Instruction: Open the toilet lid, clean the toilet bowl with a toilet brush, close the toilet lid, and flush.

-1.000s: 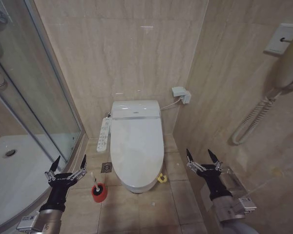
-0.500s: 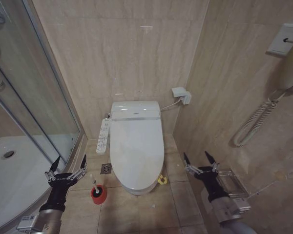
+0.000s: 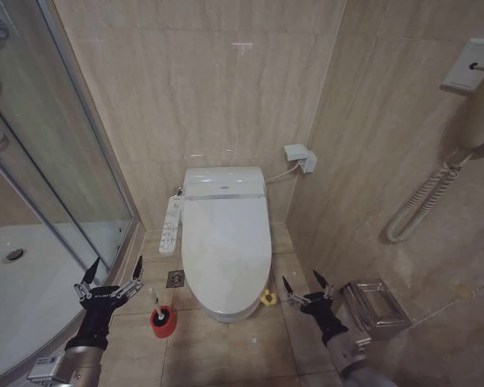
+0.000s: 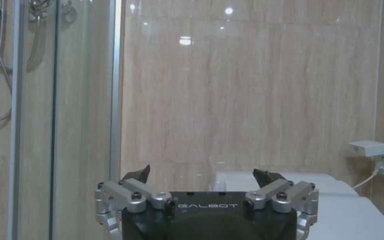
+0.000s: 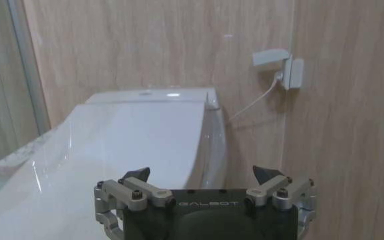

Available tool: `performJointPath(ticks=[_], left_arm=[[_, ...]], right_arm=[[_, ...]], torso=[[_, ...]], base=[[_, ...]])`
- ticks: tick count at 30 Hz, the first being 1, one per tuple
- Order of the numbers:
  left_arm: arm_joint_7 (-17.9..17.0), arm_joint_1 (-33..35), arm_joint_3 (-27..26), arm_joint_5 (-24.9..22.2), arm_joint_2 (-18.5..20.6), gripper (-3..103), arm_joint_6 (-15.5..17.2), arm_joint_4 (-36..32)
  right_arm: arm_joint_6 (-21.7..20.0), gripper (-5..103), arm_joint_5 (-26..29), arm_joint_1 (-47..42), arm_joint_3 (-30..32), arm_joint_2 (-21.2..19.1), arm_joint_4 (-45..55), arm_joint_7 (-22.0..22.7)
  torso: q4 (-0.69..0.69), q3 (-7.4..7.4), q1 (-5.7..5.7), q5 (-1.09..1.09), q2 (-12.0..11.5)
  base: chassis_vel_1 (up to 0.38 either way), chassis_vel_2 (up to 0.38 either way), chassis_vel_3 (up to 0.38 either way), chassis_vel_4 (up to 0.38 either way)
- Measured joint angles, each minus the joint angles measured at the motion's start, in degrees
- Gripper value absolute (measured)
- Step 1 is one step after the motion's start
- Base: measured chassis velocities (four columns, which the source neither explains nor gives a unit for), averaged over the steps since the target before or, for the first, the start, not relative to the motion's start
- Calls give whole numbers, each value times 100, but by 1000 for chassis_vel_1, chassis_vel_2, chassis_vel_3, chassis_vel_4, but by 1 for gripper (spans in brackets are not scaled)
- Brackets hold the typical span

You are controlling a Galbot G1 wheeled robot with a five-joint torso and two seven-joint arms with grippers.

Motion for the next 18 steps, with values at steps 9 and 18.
performJointPath(ticks=[9,18], left_arm=[[0,0,0,0,0,100,0,0],[0,0,0,0,0,100,0,0]], right_arm=[[169,100,-114,331,-375,-497,-801,-7],[505,100,-305,715,-901,-816,-1734,-28]], torso=[[0,0,0,0,0],[0,0,0,0,0]], base=[[0,0,0,0],[0,0,0,0]])
